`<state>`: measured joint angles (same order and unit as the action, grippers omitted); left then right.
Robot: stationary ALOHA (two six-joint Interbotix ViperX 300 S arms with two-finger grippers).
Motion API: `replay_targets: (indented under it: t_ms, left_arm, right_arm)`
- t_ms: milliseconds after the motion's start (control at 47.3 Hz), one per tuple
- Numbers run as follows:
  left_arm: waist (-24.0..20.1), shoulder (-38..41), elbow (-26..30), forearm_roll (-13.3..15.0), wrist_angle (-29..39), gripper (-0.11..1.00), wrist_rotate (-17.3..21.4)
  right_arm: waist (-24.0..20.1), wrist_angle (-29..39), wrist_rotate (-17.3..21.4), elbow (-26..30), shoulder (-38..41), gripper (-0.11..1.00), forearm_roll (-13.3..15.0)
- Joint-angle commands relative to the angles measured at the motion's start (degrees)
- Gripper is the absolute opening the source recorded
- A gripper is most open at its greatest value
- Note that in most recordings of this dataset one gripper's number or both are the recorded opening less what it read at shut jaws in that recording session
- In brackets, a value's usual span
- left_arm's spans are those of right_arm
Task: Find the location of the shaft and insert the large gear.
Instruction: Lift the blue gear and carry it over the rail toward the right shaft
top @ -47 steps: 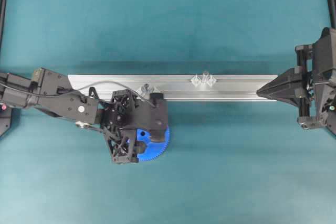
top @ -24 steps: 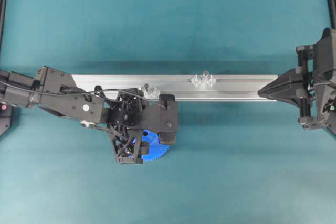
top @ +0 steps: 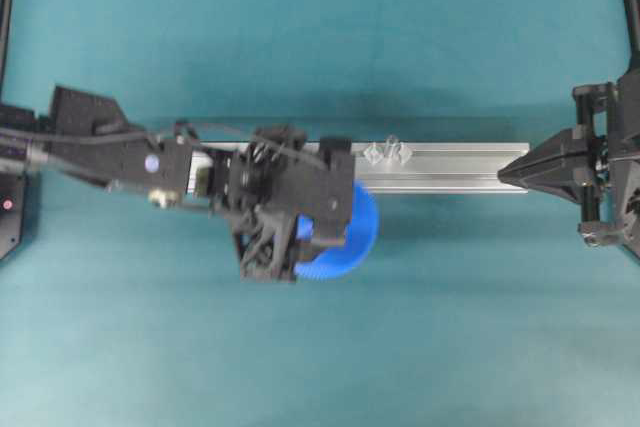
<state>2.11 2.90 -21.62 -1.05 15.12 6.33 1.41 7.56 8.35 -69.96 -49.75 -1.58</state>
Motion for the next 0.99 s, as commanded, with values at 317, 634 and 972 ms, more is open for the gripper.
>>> replay_targets:
  t_ms: [317, 634, 972]
  left_arm:
    - [-4.48, 2.29, 2.99, -0.18, -13.54, 0.71, 5.8]
    - [-6.5, 7.03, 6.77, -0.18, -14.5, 0.71, 6.06]
    - [-7.21, 9.93, 8.88, -0.18, -14.59, 0.71, 9.58]
  right_arm:
    - [0.44, -0.18, 0.53, -0.44, -2.81, 0.02, 0.09]
    - [1.14, 4.39, 0.53, -0.62, -6.77, 0.02, 0.09]
    - [2.99, 5.98, 0.44, -1.14, -9.84, 0.02, 0.26]
